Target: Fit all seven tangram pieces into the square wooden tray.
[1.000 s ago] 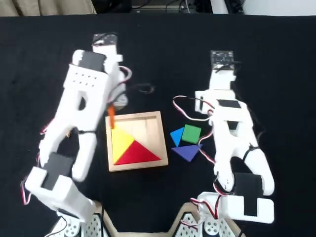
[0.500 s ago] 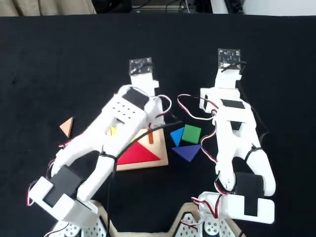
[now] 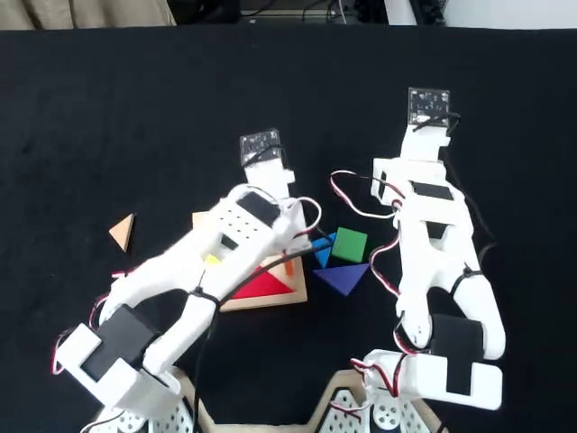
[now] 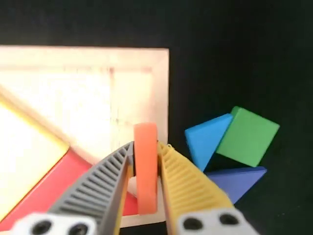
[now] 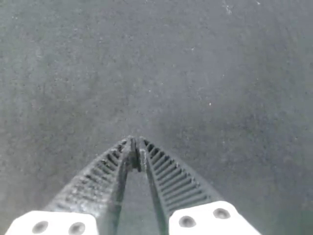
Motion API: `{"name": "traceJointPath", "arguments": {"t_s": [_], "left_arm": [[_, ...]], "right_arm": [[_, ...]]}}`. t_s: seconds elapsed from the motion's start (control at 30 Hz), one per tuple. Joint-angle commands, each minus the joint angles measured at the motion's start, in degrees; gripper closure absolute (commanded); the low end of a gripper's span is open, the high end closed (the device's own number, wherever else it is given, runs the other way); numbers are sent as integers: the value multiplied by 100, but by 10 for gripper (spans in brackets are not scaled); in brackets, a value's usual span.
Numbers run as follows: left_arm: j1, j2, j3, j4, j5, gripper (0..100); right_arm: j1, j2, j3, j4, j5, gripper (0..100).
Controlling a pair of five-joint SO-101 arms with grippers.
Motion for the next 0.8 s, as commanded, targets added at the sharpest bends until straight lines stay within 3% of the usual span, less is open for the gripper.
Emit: {"name": "traceJointPath", "arguments": {"t_s": [0.0,0.77], "left_arm": [[92,-97,48,-97,79,971],[31,-97,163,-97,53,890]], "right_arm": [[88,-163,-66,-114,-53,986],[62,277,-330,-70,-53,986]]}}
